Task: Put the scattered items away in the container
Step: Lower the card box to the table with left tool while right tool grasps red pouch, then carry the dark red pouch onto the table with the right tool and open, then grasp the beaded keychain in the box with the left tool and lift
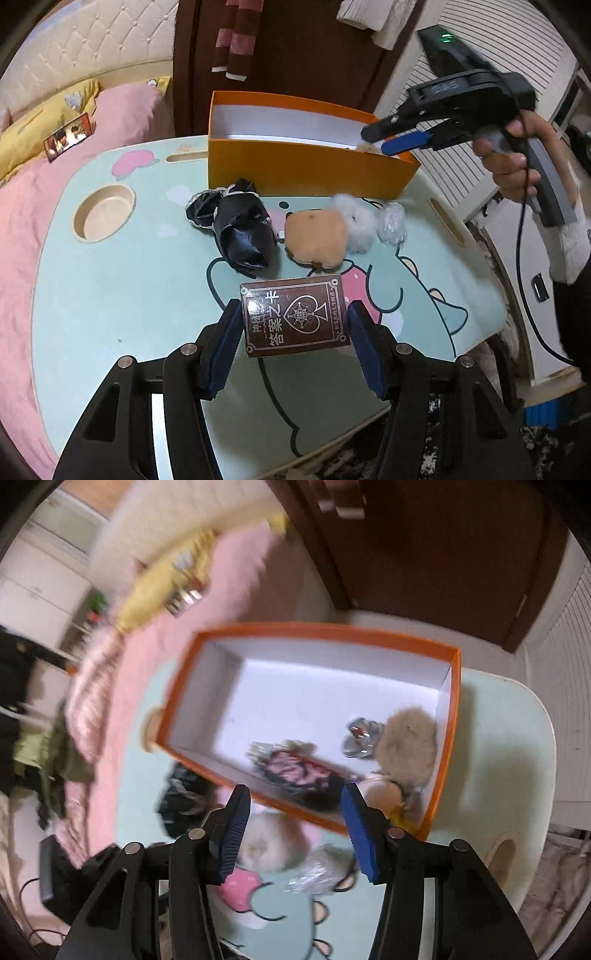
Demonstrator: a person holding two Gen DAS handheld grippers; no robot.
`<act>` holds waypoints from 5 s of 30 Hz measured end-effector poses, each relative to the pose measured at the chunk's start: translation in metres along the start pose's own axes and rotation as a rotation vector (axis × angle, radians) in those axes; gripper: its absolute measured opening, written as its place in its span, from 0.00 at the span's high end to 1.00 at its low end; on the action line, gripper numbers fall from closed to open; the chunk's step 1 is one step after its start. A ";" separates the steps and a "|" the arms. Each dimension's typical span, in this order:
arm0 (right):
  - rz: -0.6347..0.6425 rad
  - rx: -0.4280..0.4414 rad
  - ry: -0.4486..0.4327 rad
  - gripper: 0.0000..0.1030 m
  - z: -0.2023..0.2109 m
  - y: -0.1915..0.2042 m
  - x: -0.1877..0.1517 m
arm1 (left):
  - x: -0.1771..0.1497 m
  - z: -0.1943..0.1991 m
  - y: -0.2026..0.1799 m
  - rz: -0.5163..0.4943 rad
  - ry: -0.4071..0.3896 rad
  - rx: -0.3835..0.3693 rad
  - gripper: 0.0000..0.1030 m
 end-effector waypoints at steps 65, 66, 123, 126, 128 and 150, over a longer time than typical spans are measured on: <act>0.168 -0.079 -0.298 0.35 -0.052 0.076 -0.137 | -0.002 -0.015 0.002 0.068 -0.024 0.054 0.30; 0.174 -0.092 -0.314 0.35 -0.053 0.075 -0.138 | -0.001 -0.013 0.004 0.070 -0.027 0.054 0.30; -0.070 0.117 -0.509 0.46 -0.025 0.011 -0.151 | 0.184 -0.135 -0.020 -0.040 0.304 -0.001 0.63; -0.082 0.123 -0.512 0.46 -0.023 0.007 -0.150 | 0.181 -0.139 -0.017 -0.041 0.294 0.012 0.81; -0.080 0.115 -0.513 0.46 -0.023 0.006 -0.149 | 0.181 -0.140 -0.011 -0.011 0.292 -0.010 0.90; -0.038 0.100 -0.507 0.46 -0.023 0.025 -0.153 | 0.162 0.018 -0.005 -0.027 -0.088 -0.167 0.91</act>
Point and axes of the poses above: each gripper's, at about its wrist camera, not at the fingertips, and z roughly against the way its jaws point, y to its left, x to its top, the point moved 1 cm from there along -z, roughly the way its jaws point, and after that the axes turned 4 degrees about y, right-handed, at the moved point
